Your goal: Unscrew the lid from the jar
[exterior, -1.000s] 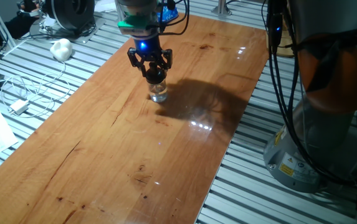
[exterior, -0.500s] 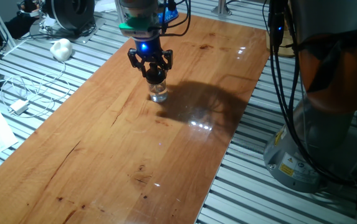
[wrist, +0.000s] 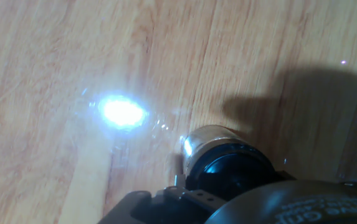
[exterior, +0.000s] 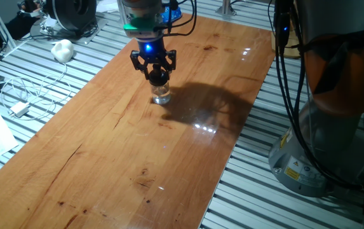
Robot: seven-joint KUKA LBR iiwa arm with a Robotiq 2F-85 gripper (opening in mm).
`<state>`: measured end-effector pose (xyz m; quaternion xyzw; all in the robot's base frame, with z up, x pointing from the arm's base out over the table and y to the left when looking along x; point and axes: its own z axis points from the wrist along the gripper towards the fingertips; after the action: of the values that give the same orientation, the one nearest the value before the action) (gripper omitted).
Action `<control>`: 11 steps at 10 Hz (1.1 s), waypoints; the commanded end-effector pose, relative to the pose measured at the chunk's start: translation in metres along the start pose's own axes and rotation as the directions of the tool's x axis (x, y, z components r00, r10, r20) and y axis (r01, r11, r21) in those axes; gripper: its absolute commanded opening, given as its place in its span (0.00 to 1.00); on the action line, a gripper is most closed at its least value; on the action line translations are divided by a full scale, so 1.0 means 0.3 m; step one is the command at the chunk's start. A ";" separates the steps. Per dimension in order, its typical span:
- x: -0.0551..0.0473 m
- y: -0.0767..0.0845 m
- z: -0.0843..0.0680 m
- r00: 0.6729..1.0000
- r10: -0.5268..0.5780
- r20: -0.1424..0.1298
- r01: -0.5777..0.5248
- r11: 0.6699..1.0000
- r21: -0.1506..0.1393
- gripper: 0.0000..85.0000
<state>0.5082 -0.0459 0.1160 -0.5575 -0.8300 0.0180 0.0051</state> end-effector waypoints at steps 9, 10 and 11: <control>-0.003 0.003 -0.007 0.988 -0.155 -0.021 0.155 0.988 -0.007 0.60; -0.003 0.002 -0.007 0.986 -0.167 -0.018 0.167 0.986 -0.002 0.60; -0.003 0.002 -0.007 0.983 -0.182 -0.013 0.182 0.983 0.004 0.60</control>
<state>0.5092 -0.0464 0.1180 -0.4780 -0.8781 0.0162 0.0141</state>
